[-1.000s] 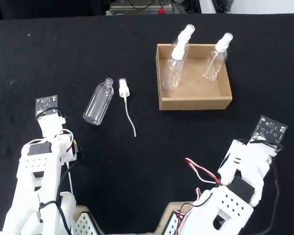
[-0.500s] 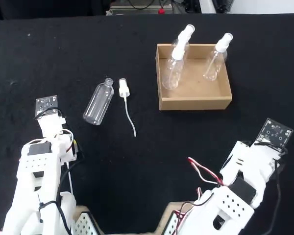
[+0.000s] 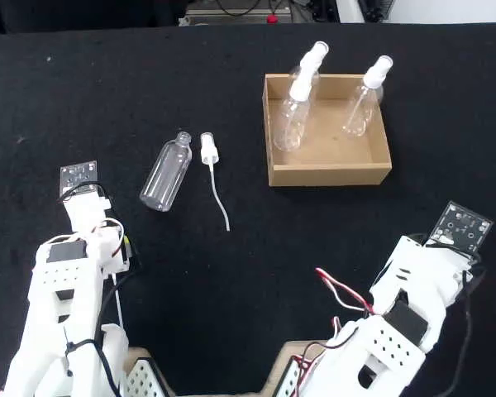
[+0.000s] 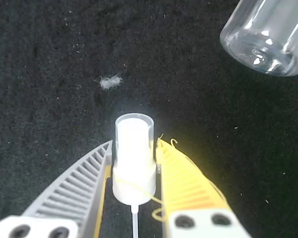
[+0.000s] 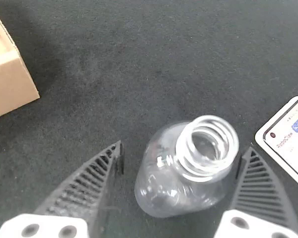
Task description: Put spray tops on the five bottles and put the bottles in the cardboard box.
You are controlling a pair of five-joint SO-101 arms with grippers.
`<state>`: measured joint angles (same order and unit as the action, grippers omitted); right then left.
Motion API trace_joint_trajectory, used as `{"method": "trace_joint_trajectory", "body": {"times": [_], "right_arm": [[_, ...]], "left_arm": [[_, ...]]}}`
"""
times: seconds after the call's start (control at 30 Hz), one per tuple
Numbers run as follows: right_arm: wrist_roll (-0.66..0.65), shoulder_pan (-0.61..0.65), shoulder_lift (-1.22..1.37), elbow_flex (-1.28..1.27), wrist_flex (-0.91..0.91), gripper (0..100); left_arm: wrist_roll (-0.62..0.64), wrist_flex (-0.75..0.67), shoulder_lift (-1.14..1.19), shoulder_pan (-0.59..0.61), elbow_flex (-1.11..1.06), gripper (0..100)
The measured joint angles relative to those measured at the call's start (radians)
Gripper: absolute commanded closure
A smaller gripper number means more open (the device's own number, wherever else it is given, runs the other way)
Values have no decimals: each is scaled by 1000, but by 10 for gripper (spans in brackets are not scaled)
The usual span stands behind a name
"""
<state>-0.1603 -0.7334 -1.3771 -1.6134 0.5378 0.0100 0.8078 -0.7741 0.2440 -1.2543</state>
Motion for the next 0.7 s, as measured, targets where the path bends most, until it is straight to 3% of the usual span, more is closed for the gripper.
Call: {"method": "trace_joint_trajectory", "body": {"times": [0.1, 0.27, 0.43, 0.57, 0.7], "right_arm": [[0, 0, 0, -2, -3, 686], [0, 0, 0, -2, -3, 836], [0, 0, 0, 34, 11, 851], [0, 3, 0, 199, 176, 851], [0, 143, 0, 411, 437, 851]], "left_arm": [[0, 0, 0, 0, 0, 920], [0, 0, 0, 0, 0, 920], [0, 0, 0, 0, 0, 920], [0, 0, 0, 0, 0, 920], [0, 0, 0, 0, 28, 920]]}}
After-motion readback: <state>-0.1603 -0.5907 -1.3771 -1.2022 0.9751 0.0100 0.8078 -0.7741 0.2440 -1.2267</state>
